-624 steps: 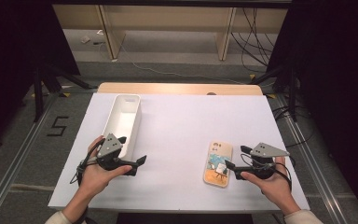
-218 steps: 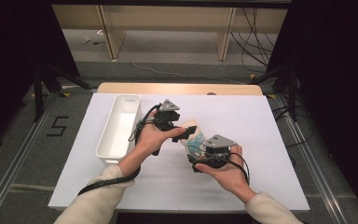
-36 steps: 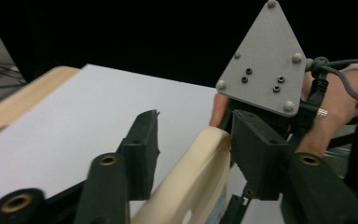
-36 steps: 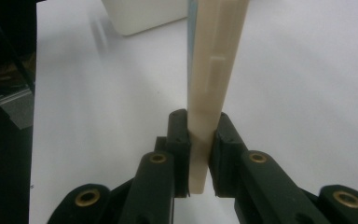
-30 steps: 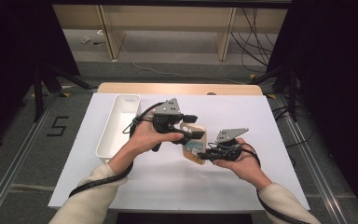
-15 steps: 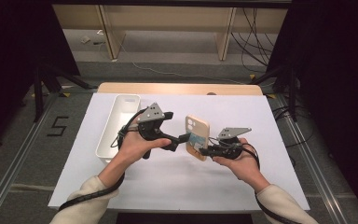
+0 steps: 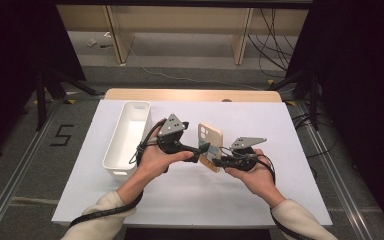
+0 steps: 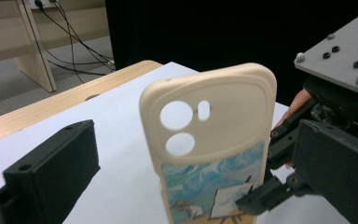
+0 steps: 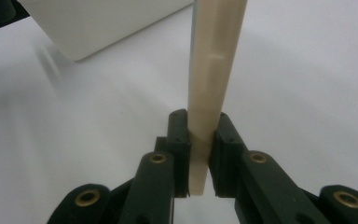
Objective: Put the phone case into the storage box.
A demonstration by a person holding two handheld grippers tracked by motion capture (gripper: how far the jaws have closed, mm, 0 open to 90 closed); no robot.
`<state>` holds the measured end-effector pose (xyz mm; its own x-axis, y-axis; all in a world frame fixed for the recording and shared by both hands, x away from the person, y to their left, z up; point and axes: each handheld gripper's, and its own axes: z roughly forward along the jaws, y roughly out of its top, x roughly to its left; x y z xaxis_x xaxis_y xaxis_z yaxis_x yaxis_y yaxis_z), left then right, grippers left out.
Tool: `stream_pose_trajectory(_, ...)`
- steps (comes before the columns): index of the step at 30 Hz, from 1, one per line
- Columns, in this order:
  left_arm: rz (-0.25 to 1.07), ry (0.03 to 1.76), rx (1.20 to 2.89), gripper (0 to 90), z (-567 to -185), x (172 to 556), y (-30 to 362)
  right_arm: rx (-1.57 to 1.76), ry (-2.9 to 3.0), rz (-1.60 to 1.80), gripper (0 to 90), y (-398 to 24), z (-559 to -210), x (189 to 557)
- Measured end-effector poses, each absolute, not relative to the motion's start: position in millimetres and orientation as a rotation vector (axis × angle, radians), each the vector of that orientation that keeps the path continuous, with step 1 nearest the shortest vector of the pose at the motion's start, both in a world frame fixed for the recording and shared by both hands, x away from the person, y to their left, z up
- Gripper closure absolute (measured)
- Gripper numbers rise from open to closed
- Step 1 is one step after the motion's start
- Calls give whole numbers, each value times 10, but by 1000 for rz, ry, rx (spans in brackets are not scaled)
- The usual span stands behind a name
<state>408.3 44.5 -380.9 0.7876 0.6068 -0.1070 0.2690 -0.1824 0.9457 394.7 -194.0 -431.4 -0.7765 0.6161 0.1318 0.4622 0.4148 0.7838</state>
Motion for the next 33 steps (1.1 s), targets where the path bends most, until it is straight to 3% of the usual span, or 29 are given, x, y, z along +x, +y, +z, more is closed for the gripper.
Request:
stream_pose_trajectory(27, 385, 735, 1746, 0, -3849, 4146, 160, 953, 2475, 1293, 808, -1875, -4310, 3916)
stream_pose_trajectory(33, 379, 758, 1729, 41, -3865, 4143, 159, 949, 2465, 1287, 807, -1870, -4307, 3910)
